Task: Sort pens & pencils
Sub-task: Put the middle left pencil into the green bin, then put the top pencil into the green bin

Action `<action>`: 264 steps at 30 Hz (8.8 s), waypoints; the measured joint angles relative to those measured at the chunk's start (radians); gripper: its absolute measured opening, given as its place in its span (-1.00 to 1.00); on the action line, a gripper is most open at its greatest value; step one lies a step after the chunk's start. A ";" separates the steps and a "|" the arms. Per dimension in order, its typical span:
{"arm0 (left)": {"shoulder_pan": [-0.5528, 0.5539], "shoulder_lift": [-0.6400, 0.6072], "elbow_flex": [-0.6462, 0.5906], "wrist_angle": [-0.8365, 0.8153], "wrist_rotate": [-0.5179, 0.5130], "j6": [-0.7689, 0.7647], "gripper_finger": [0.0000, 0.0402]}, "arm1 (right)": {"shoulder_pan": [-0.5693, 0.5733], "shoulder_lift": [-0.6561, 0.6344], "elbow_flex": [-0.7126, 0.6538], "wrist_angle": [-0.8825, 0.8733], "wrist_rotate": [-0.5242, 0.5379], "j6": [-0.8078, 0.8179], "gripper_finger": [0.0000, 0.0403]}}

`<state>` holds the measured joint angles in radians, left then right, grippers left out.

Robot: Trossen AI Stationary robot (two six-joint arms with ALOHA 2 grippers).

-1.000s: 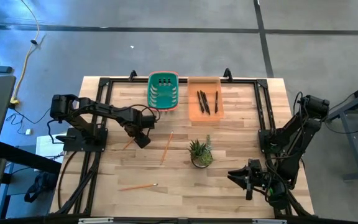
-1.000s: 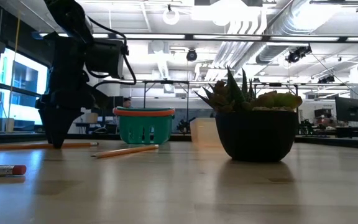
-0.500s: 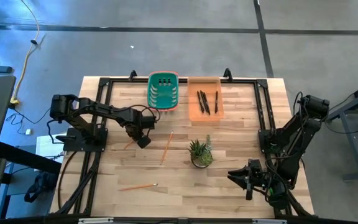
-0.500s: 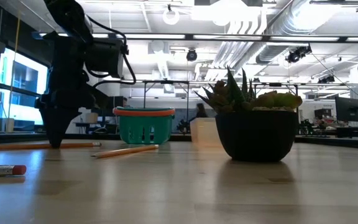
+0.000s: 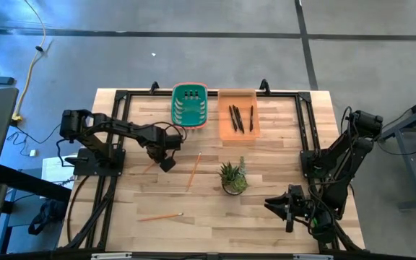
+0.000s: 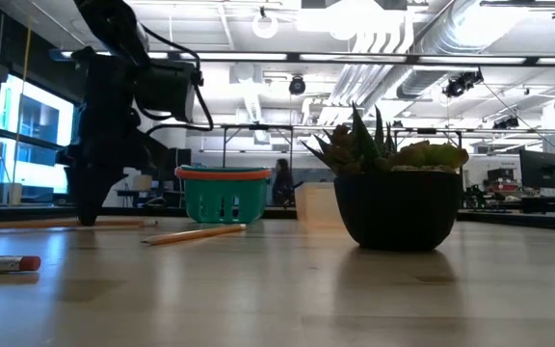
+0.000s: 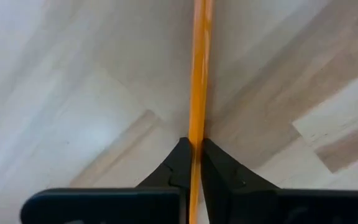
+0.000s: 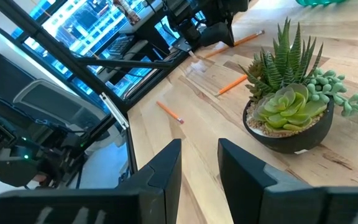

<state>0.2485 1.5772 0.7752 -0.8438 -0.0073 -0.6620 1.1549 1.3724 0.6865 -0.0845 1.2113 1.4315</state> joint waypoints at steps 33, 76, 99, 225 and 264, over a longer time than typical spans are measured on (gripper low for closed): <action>0.000 -0.005 0.318 -0.238 -0.009 0.053 -0.99 | 0.000 0.000 0.000 0.005 -0.031 0.004 -0.52; 0.180 -0.006 0.612 -0.186 -0.018 0.053 -1.00 | 0.000 0.000 0.000 0.003 -0.030 0.000 -0.52; 0.442 0.035 0.612 0.057 0.101 -0.008 -1.00 | 0.000 0.000 0.000 0.003 -0.026 0.009 -0.52; -0.011 0.069 0.612 -0.066 -0.075 0.095 -0.59 | -0.002 0.000 0.000 -0.003 -0.045 0.079 -0.52; -0.245 0.166 0.281 0.301 0.014 -0.539 -0.59 | -0.002 0.000 0.000 -0.004 -0.129 0.053 -0.52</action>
<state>0.0039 1.7433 1.0566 -0.5428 0.0069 -1.2011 1.1530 1.3727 0.6868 -0.0883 1.0819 1.4849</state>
